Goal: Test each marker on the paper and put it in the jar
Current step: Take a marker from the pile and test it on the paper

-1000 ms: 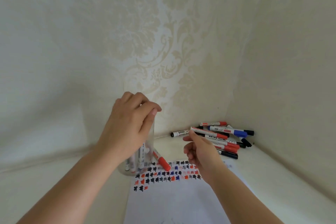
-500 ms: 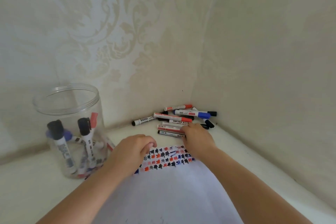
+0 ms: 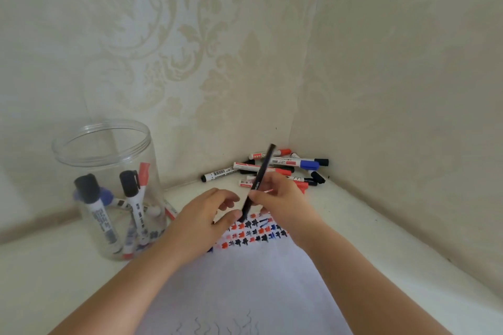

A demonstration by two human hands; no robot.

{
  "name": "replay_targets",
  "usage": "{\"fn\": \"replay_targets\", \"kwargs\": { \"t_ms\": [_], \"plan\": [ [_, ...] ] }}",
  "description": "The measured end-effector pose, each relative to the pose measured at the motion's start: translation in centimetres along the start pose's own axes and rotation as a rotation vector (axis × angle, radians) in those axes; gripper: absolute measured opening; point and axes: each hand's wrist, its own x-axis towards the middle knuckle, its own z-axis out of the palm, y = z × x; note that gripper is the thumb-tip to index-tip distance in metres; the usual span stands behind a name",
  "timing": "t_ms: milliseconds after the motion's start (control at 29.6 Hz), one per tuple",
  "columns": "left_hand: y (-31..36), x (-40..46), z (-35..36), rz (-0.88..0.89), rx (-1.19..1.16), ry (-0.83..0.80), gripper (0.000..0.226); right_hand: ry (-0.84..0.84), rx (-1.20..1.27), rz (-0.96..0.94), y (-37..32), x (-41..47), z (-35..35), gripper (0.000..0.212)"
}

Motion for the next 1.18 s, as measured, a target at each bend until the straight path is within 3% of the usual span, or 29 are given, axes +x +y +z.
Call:
{"fn": "replay_targets", "kwargs": {
  "t_ms": [67,169,304,607,709,810,945,1046,1181],
  "plan": [
    [0.4,-0.5,-0.5,0.010,-0.027,-0.004,0.029,-0.025,0.105,0.027,-0.1,-0.7,0.9,0.017],
    [0.8,-1.4,-1.3,0.009,-0.076,0.017,0.020,-0.040,0.190,0.042,0.0,-1.5,2.3,0.036],
    [0.6,-3.0,-2.2,0.017,-0.077,-0.004,0.010,-0.114,0.299,-0.014,-0.5,-2.4,3.9,0.020],
    [-0.6,-6.5,-4.2,0.075,0.034,0.094,0.011,-0.159,0.430,-0.177,-1.7,-4.8,7.5,0.027],
    [-1.2,-7.3,-4.8,0.020,-0.003,0.059,0.010,-0.166,0.455,-0.135,-1.5,-4.9,8.2,0.024],
    [-2.0,-8.3,-5.8,-0.085,-0.057,0.050,0.017,-0.123,0.524,0.021,-1.5,-4.2,7.8,0.016],
    [-3.4,-10.2,-6.5,-0.146,-0.094,-0.039,0.027,-0.119,0.273,0.129,-1.1,-3.6,7.7,0.016],
    [-4.6,-11.4,-6.8,-0.183,-0.111,0.004,0.033,-0.163,0.079,0.111,-1.0,-3.9,9.3,0.019],
    [-5.3,-11.8,-7.2,-0.223,-0.135,0.067,0.031,-0.150,0.060,0.063,-0.8,-4.0,12.0,0.023]
  ]
}}
